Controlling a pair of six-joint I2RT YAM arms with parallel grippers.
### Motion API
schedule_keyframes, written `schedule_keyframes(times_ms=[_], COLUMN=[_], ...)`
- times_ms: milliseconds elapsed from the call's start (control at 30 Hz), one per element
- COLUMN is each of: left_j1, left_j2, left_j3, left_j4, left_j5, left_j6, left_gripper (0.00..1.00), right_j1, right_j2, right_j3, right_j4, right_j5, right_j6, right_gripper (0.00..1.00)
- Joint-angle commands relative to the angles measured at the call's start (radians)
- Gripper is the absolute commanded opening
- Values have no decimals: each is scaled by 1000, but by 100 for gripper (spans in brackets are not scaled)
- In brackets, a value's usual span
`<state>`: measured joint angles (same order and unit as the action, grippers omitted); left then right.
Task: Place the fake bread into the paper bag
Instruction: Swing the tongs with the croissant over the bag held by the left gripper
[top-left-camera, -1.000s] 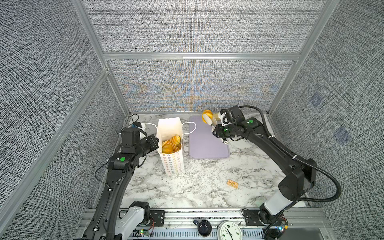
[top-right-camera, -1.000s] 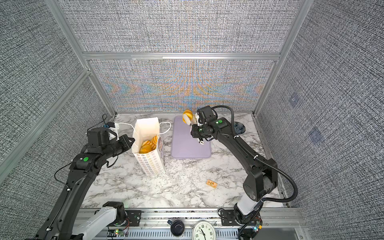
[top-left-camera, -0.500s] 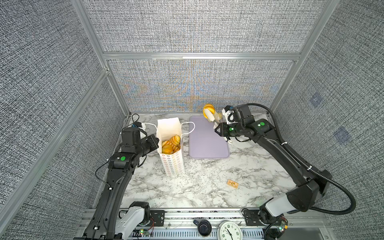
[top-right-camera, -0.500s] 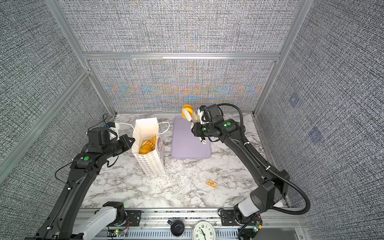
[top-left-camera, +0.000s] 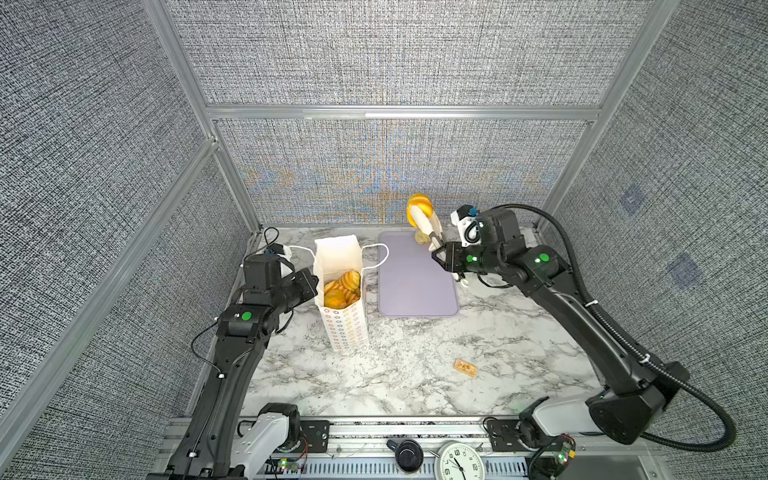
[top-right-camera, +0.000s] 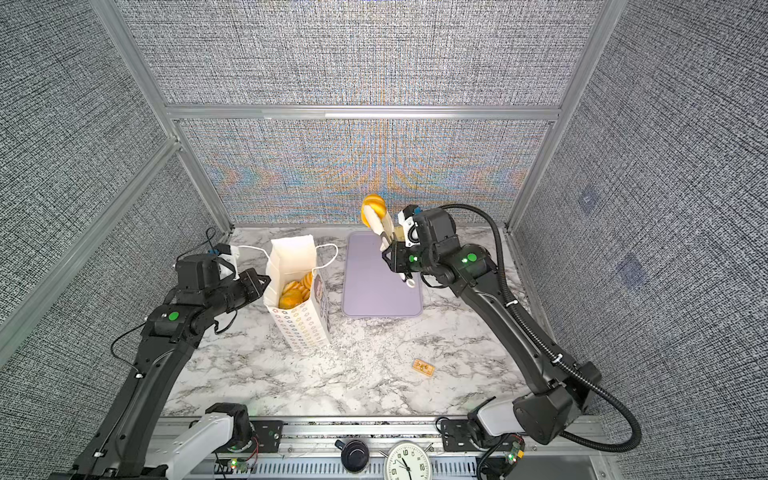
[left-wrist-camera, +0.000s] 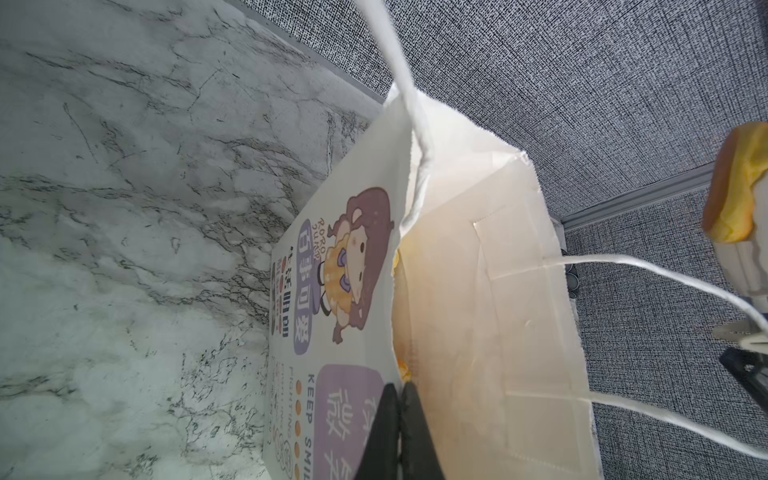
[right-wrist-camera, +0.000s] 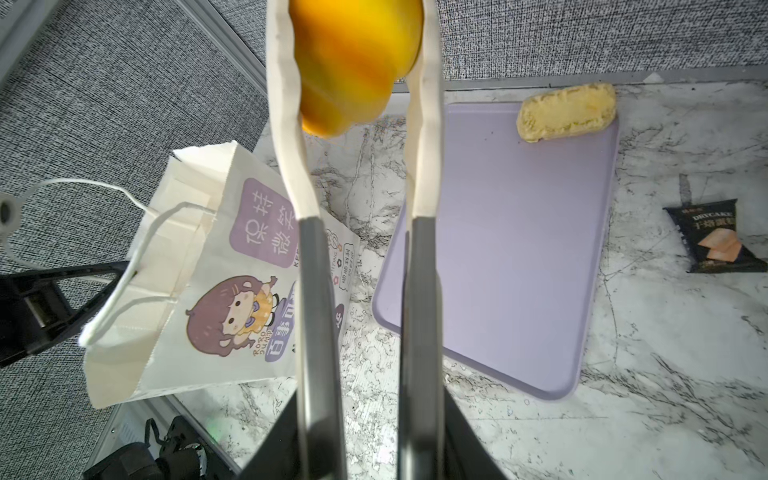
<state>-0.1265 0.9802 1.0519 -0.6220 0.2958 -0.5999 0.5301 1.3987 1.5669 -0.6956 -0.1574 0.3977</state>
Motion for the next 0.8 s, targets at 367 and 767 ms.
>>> schedule_keyframes(times_ms=[367,767], left_j1=[1,1], left_j2=[1,1], left_j3=[3,2], left_j4=[24,26], left_j5=[13,12], left_j6=[3,0], left_gripper=[3,2], right_j1=[38,131], right_j2=[-64,-48], right_j3=[-13,59], right_j4=[145,112], right_j5=[-101,-125], right_j6=[-4,-65], right_gripper=[39,39])
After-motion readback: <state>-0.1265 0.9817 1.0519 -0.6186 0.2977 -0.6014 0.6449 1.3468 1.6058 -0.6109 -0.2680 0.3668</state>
